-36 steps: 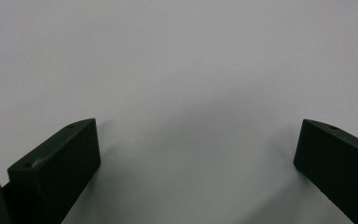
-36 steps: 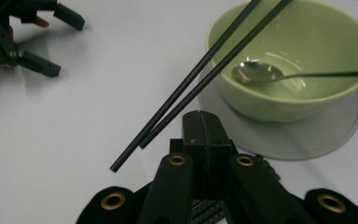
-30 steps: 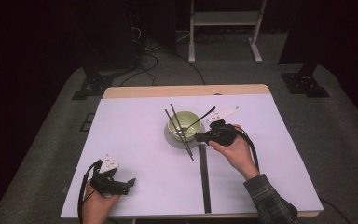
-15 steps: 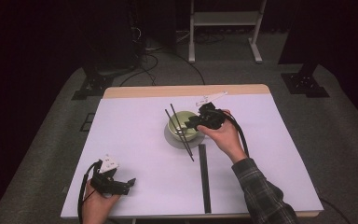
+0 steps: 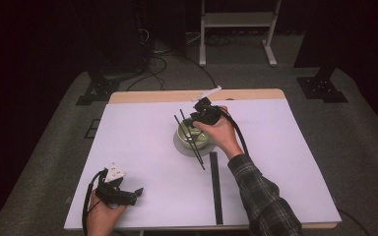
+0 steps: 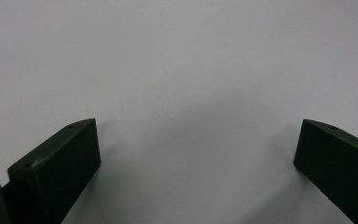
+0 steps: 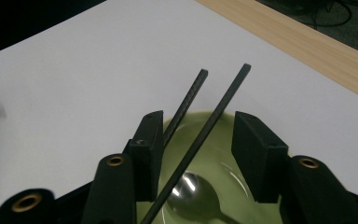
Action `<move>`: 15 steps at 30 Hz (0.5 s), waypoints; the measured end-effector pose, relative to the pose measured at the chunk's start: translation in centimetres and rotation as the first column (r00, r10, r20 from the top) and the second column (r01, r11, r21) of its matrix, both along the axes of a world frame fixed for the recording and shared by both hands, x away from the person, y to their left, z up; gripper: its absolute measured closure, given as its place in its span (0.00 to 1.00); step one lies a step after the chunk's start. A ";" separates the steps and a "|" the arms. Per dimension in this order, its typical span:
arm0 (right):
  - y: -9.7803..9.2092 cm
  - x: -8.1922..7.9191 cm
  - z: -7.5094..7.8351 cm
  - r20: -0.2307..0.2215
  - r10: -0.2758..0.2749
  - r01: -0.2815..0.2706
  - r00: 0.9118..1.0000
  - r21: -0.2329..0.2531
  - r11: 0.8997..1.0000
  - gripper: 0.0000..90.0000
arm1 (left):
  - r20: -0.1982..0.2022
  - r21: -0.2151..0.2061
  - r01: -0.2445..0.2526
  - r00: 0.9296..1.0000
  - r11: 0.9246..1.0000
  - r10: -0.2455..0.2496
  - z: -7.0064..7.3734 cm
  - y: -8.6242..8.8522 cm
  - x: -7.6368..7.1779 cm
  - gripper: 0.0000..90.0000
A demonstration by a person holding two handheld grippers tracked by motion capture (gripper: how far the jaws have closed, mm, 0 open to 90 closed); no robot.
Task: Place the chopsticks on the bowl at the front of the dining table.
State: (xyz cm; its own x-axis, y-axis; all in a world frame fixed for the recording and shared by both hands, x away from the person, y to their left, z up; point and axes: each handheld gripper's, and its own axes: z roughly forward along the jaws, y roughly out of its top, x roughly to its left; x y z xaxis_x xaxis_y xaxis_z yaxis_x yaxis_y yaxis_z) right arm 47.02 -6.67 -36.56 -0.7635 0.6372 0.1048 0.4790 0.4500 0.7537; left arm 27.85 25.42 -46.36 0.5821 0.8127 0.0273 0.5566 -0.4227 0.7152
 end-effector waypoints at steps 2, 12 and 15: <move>0.5 0.4 -0.1 -0.001 -0.004 0.004 1.000 -0.005 1.000 0.54 | 0.001 0.001 0.000 1.000 1.000 0.000 0.0 0.0 0.0 0.00; 2.9 2.6 -0.8 -0.009 -0.048 0.048 0.999 -0.045 0.998 0.45 | 0.006 0.001 -0.001 1.000 1.000 0.001 0.0 0.0 0.0 0.00; 3.4 3.0 -1.1 -0.012 -0.050 0.050 0.999 -0.060 0.997 0.44 | 0.005 0.001 -0.001 1.000 1.000 0.001 0.0 0.0 0.0 0.00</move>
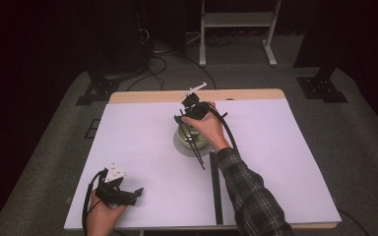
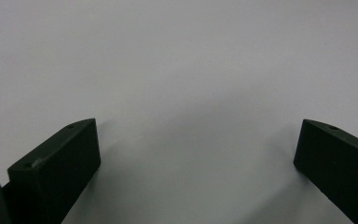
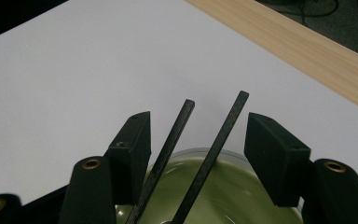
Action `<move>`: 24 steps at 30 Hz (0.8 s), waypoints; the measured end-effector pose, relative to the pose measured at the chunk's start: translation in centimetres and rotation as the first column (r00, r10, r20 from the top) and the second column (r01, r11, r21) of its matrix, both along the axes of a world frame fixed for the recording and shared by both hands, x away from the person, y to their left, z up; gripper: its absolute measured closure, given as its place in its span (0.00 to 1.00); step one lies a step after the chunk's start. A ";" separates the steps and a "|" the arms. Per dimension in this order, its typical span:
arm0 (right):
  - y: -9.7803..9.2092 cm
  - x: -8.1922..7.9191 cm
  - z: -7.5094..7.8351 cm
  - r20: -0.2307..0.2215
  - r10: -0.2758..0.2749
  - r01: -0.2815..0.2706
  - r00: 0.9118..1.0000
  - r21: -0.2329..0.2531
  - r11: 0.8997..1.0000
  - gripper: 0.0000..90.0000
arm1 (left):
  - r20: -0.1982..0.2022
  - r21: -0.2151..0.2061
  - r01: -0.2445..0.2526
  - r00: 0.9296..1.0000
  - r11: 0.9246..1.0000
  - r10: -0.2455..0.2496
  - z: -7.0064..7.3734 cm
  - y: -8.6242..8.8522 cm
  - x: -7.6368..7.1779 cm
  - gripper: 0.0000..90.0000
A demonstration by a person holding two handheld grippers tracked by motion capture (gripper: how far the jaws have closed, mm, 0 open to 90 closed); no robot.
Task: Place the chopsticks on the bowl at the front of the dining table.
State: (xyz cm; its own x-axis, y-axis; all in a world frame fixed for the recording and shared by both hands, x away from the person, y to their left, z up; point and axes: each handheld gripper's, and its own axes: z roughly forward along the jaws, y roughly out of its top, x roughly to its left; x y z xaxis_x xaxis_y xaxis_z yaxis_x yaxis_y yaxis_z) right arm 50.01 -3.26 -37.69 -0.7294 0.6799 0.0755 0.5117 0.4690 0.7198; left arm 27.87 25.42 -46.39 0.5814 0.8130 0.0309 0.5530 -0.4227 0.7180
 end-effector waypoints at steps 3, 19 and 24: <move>0.3 0.4 -0.3 -0.003 -0.011 0.011 1.000 -0.007 1.000 0.45 | 0.000 -0.001 0.000 1.000 1.000 0.000 0.0 0.0 0.0 0.00; 0.5 1.6 -0.7 -0.012 -0.042 0.042 0.999 -0.018 0.999 0.51 | 0.000 0.001 0.000 1.000 1.000 0.000 0.0 0.0 0.0 0.00; 0.0 1.7 -0.6 -0.009 -0.054 0.053 0.999 -0.023 0.998 0.53 | -0.001 0.000 -0.001 1.000 1.000 0.001 0.0 0.0 0.0 0.00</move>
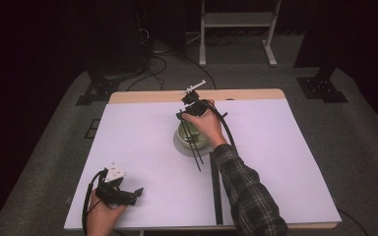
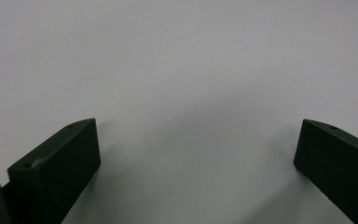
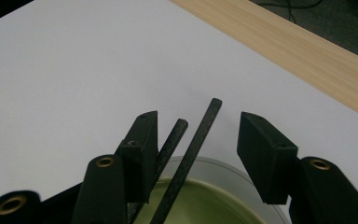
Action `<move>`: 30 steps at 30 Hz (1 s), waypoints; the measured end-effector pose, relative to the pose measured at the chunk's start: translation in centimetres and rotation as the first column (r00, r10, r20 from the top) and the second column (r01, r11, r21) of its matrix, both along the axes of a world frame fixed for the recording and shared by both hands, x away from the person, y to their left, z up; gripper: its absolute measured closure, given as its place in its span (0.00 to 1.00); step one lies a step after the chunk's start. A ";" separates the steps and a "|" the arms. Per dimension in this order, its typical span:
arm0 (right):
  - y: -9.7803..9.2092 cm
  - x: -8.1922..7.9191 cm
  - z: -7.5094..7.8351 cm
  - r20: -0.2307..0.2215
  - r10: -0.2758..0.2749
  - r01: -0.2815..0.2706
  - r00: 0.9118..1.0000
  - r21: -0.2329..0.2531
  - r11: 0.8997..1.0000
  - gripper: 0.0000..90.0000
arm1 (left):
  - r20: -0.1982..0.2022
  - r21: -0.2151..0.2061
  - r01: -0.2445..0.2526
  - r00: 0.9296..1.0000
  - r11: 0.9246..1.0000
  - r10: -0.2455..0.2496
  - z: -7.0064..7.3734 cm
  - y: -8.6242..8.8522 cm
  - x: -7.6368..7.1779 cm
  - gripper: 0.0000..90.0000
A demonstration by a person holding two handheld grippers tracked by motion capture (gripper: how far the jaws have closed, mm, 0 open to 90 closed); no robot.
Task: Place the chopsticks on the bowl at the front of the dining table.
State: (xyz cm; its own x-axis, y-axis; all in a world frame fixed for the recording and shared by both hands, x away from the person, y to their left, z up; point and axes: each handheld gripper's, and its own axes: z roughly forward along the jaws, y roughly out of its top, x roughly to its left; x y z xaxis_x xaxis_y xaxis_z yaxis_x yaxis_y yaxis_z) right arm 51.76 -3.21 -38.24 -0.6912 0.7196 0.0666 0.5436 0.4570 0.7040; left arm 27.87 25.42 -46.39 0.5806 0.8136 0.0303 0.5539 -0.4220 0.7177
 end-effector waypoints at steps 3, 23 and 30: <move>-0.3 0.1 0.0 -0.004 -0.008 0.008 1.000 0.004 1.000 0.54 | 0.000 0.001 0.001 1.000 1.000 -0.001 0.0 0.0 0.0 0.00; -2.3 0.2 0.0 -0.001 -0.046 0.046 0.999 -0.014 0.999 0.55 | 0.000 0.000 0.001 1.000 1.000 -0.001 0.0 0.0 0.0 0.00; -3.5 -1.2 1.2 0.040 -0.024 0.023 0.999 0.016 1.000 0.64 | -0.002 -0.002 0.000 1.000 1.000 0.000 0.0 0.0 0.0 0.00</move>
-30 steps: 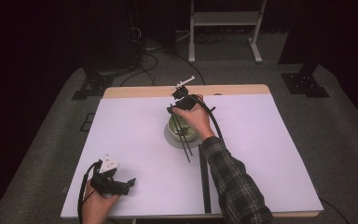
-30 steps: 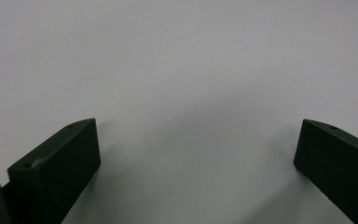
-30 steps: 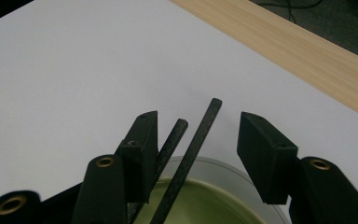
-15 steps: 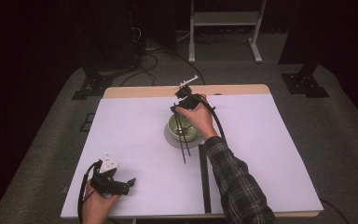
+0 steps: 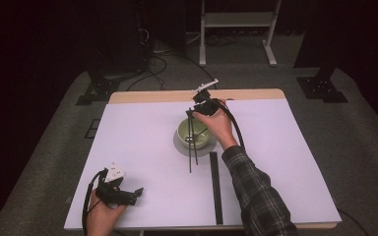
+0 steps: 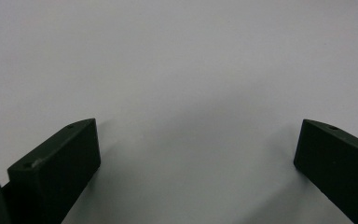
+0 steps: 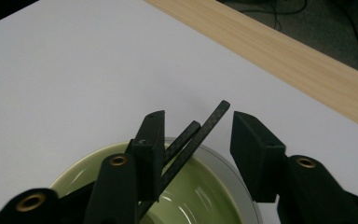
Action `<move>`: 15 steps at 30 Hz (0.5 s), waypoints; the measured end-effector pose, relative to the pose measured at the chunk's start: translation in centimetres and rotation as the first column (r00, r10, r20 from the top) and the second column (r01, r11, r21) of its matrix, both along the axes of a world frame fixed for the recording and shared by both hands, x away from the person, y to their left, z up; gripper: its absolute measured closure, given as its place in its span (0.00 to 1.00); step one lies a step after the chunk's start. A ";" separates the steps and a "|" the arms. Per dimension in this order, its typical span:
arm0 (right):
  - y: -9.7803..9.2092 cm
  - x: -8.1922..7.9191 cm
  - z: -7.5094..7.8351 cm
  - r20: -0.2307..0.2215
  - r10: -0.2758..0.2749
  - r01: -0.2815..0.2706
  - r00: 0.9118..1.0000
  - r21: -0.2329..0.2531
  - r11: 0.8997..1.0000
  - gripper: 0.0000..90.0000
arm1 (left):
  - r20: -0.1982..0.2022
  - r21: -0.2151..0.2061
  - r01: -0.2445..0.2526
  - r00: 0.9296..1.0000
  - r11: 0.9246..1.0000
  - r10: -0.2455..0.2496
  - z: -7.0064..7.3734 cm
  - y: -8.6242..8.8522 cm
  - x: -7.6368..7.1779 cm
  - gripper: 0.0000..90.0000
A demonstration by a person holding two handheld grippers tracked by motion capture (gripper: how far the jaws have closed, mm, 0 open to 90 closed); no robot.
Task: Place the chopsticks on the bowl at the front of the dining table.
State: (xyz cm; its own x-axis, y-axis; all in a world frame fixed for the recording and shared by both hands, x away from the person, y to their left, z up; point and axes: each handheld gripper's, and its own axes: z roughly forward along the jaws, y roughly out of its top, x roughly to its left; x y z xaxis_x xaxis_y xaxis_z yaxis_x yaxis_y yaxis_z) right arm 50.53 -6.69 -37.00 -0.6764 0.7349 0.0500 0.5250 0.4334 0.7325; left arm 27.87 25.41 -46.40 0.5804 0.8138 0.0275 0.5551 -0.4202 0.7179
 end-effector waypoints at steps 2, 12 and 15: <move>-0.6 -0.7 0.4 0.017 0.007 -0.007 1.000 0.013 1.000 0.72 | -0.004 0.001 0.001 1.000 1.000 -0.001 0.0 0.0 0.0 0.00; -2.7 -3.5 -0.2 -0.030 0.102 -0.101 0.994 0.034 0.994 1.00 | -0.002 0.002 0.001 1.000 1.000 -0.001 0.0 0.0 0.0 0.00; -2.7 -4.0 -1.1 -0.049 0.123 -0.121 0.991 0.037 0.992 1.00 | 0.000 0.001 0.000 1.000 1.000 0.000 0.0 0.0 0.0 0.00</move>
